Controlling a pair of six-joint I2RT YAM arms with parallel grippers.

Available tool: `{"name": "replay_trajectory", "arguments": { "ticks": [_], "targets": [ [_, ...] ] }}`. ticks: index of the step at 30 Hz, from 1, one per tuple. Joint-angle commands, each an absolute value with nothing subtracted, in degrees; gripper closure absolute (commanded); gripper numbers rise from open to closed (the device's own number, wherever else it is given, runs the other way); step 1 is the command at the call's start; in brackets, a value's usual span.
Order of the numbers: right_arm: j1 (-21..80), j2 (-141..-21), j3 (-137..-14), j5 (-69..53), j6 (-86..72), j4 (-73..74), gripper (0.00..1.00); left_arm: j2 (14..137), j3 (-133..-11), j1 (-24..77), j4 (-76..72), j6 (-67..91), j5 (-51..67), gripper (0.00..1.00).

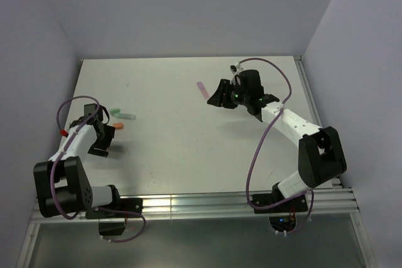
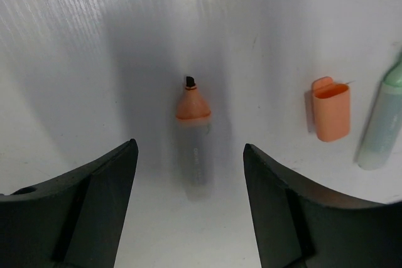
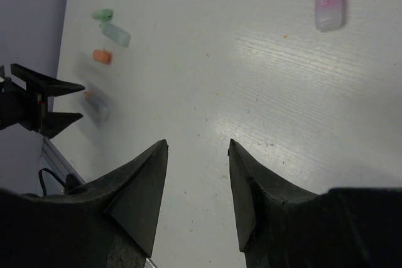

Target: Insert the pens into the pen caps

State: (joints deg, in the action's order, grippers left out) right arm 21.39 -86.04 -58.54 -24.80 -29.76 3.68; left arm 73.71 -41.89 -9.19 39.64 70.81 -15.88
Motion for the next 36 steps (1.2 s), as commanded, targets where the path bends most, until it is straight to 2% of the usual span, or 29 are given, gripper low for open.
{"name": "replay_trajectory", "arguments": {
  "ticks": [1, 14, 16, 23, 26, 27, 29, 30, 31, 36],
  "targets": [
    [21.45, -84.02, -58.10, -25.40, -29.88, 1.14, 0.48, 75.75, -40.96, -9.32, 37.97, 72.68, -15.55, 0.27],
    [20.83, -82.62, -57.30, -25.31, -30.41, 0.70, 0.48, 82.44, -42.36, -9.40, 38.14, 74.00, -17.58, 0.31],
    [20.57, -82.53, -57.04, -25.66, -30.50, 0.53, 0.48, 83.93, -42.80, -9.32, 38.32, 74.00, -18.02, 0.34],
    [20.39, -82.00, -56.87, -26.46, -30.50, 0.18, 0.48, 87.80, -43.24, -9.40, 37.18, 73.57, -17.31, 0.52],
    [20.30, -82.00, -56.69, -26.89, -30.59, 0.18, 0.48, 87.72, -43.33, -9.32, 36.65, 72.69, -17.31, 0.62],
    [20.30, -82.09, -56.78, -27.16, -30.59, 0.18, 0.48, 87.37, -43.50, -9.32, 36.30, 72.25, -17.14, 0.72],
    [20.30, -82.09, -56.60, -27.86, -30.59, 0.18, 0.48, 86.84, -43.77, -9.40, 36.04, 70.93, -16.79, 0.80],
    [20.30, -82.18, -56.69, -28.04, -30.50, 0.18, 0.48, 86.14, -44.29, -9.40, 35.86, 70.41, -16.61, 0.91],
    [20.30, -82.18, -56.69, -28.39, -30.32, 0.26, 0.48, 85.78, -44.56, -9.32, 35.95, 69.10, -16.44, 0.98],
    [20.57, -82.97, -55.81, -38.56, -31.72, -5.96, 0.48, 79.47, -46.40, -9.23, 35.16, 63.91, -14.60, 1.00]
  ]
}}
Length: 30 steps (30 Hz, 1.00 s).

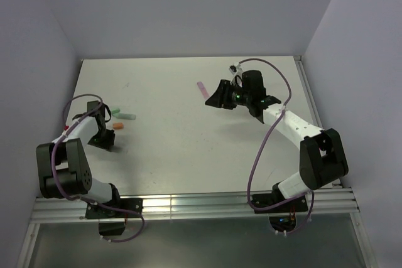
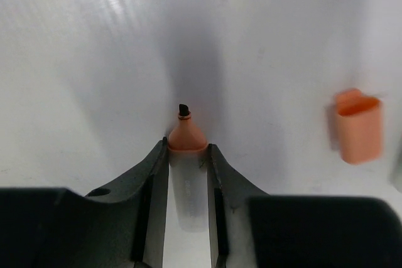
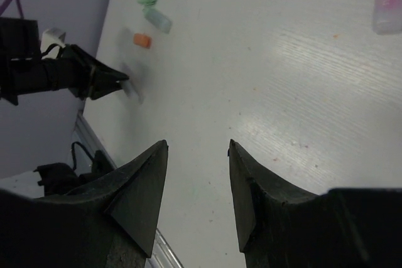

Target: Insert the pens into the pen caps

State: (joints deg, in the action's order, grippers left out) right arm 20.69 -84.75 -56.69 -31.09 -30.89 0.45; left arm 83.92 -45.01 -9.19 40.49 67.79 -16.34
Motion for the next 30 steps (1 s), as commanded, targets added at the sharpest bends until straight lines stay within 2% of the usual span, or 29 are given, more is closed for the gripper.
{"name": "replay_trajectory", "arguments": {
  "ticks": [1, 6, 13, 18, 25, 30],
  "targets": [
    [20.83, -83.40, -56.16, -40.93, -31.99, -7.28, 0.48, 78.24, -46.93, -8.97, 35.59, 61.81, -13.81, 1.00],
    [24.34, -84.99, -56.95, -48.24, -34.09, -11.07, 0.47, 69.53, -52.99, -4.32, 36.13, 55.74, -13.19, 1.00],
    [27.77, -84.99, -56.86, -54.14, -42.36, -22.14, 0.41, 66.10, -60.29, 5.61, 30.42, 49.84, -5.46, 1.00],
    [29.18, -84.46, -59.94, -53.44, -41.05, -18.73, 0.32, 66.97, -63.54, 10.10, 24.80, 47.38, 1.83, 1.00],
    [31.81, -85.69, -63.63, -49.84, -37.97, -13.01, 0.32, 68.02, -65.04, 16.16, 18.20, 46.41, 8.69, 1.00],
    [32.08, -87.80, -65.82, -47.29, -36.48, -11.78, 0.32, 69.34, -68.20, 20.47, 18.45, 45.70, 8.09, 1.00]
  ]
}}
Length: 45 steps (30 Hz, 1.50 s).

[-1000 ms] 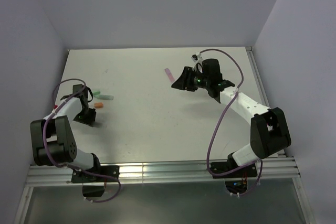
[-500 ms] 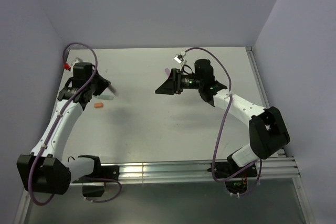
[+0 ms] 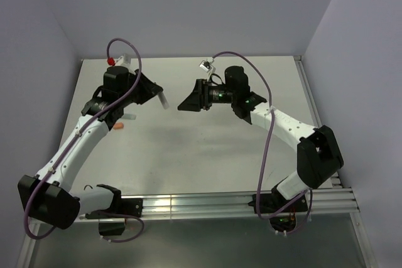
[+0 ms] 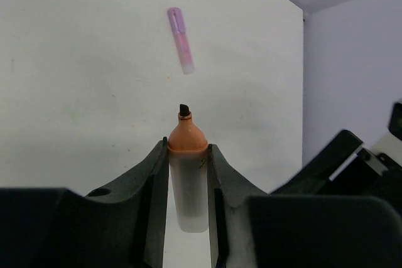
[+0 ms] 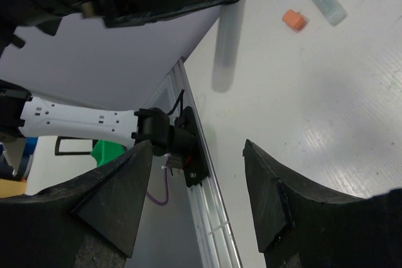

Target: Insert the pens into the pen caps

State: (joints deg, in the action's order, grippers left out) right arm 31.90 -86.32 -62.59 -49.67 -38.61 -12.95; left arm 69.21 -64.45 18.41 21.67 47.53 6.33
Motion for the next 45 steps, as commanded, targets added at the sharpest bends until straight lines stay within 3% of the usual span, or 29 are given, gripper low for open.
{"name": "replay_trajectory", "arguments": {
  "ticks": [1, 9, 27, 34, 45],
  "targets": [
    [32.25, -87.98, -66.27, -46.42, -35.78, -10.04, 0.32, 69.61, -68.90, 21.87, 18.89, 45.44, 7.48, 1.00],
    [33.49, -88.51, -70.22, -39.30, -31.12, -4.66, 0.32, 72.51, -73.12, 26.10, 22.59, 45.35, 5.28, 1.00],
    [34.36, -90.35, -73.39, -37.18, -30.76, -1.59, 0.34, 77.08, -76.64, 32.52, 22.24, 46.32, 3.34, 1.00],
    [34.37, -89.91, -72.60, -36.91, -30.50, -1.23, 0.37, 77.52, -76.64, 33.31, 21.36, 47.02, 2.54, 1.00],
    [34.37, -90.44, -72.69, -36.91, -31.11, -1.23, 0.54, 77.17, -75.15, 34.63, 20.22, 48.52, 3.17, 1.00]
  ]
}}
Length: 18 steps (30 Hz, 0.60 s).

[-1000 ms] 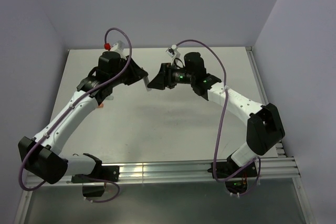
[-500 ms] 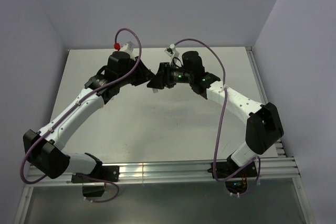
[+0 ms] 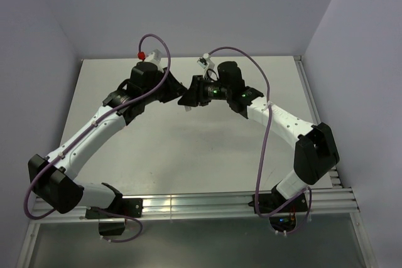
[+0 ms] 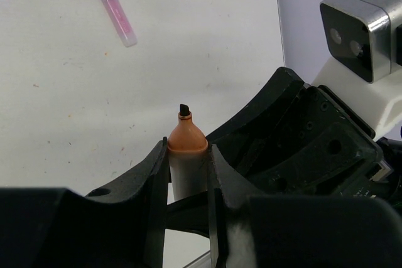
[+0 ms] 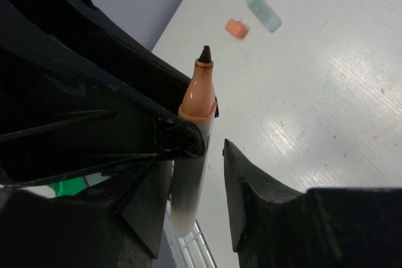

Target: Insert the pens into the pen caps

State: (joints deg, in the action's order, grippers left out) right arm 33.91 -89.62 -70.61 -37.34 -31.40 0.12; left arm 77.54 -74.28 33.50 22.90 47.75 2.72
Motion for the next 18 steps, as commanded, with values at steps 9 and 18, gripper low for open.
{"name": "replay_trajectory", "arguments": {
  "ticks": [9, 18],
  "targets": [
    [34.37, -90.44, -72.86, -36.21, -30.41, -0.44, 0.76, 76.47, -74.53, 35.59, 19.95, 49.22, 1.58, 1.00],
    [34.37, -90.53, -72.77, -36.82, -29.53, 0.88, 1.00, 74.80, -72.51, 35.95, 18.37, 49.66, 1.06, 0.99]
  ]
}}
